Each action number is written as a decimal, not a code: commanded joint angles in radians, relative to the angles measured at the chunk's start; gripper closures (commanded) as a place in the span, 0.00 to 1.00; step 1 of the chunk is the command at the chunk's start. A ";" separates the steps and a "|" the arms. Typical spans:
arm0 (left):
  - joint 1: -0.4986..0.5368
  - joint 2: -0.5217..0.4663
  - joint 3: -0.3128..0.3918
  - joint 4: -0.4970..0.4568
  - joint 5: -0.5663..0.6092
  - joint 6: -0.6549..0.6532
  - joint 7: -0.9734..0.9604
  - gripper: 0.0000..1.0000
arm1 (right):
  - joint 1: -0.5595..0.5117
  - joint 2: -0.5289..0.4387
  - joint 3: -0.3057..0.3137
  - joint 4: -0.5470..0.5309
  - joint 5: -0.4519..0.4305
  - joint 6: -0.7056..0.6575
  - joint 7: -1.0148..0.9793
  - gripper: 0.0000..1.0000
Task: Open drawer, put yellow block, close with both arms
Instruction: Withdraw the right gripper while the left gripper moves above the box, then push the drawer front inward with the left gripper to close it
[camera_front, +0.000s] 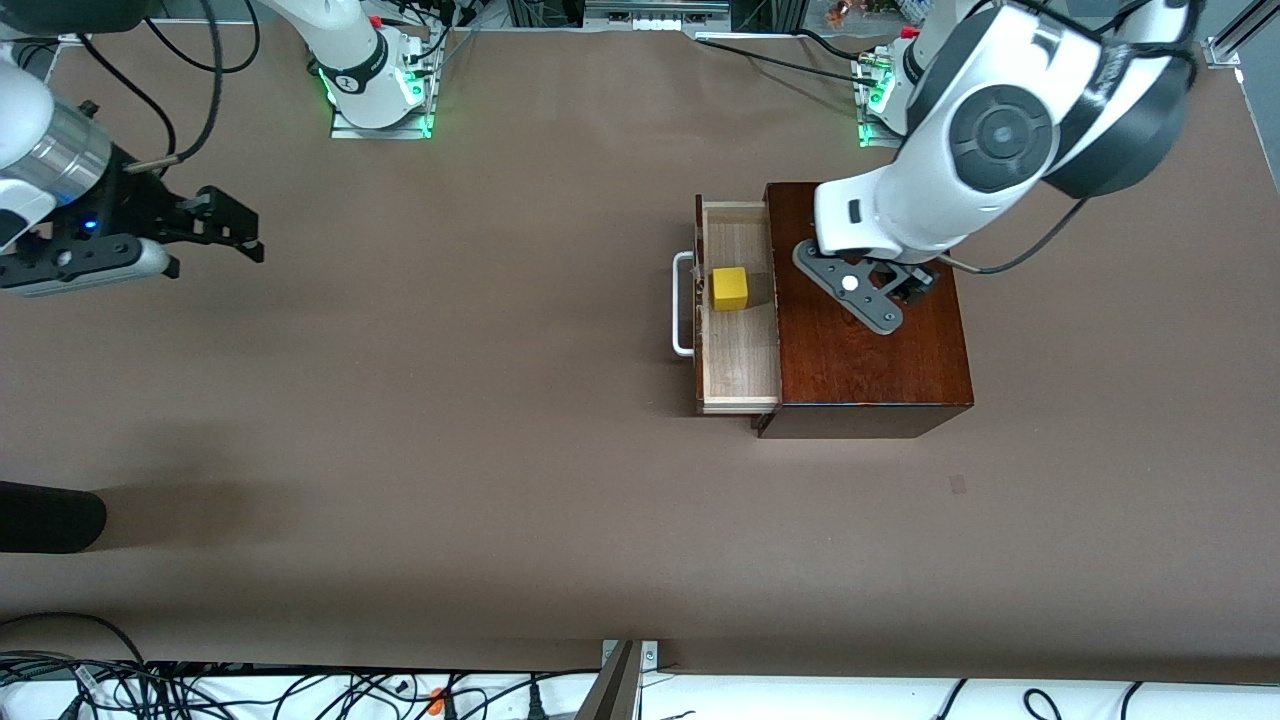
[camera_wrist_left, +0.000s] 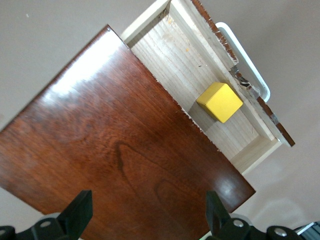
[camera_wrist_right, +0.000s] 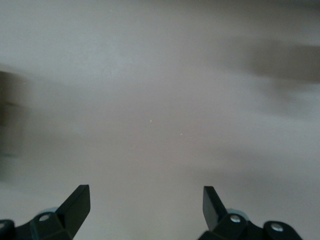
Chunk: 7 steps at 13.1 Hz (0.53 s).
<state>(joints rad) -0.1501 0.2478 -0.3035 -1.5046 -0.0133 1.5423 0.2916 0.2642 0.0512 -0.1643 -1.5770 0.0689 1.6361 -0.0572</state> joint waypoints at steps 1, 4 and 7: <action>0.030 -0.002 -0.006 0.111 -0.046 -0.108 0.099 0.00 | 0.004 -0.013 -0.003 0.005 -0.050 -0.008 0.011 0.00; 0.014 -0.001 -0.006 0.124 -0.086 -0.123 0.100 0.00 | 0.003 -0.004 -0.004 0.017 -0.074 0.005 0.028 0.00; -0.012 0.017 -0.035 0.122 -0.089 -0.114 0.119 0.00 | 0.009 0.012 0.000 0.035 -0.061 0.008 0.025 0.00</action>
<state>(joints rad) -0.1430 0.2442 -0.3188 -1.3984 -0.0828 1.4377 0.3815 0.2664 0.0502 -0.1689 -1.5682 0.0061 1.6453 -0.0468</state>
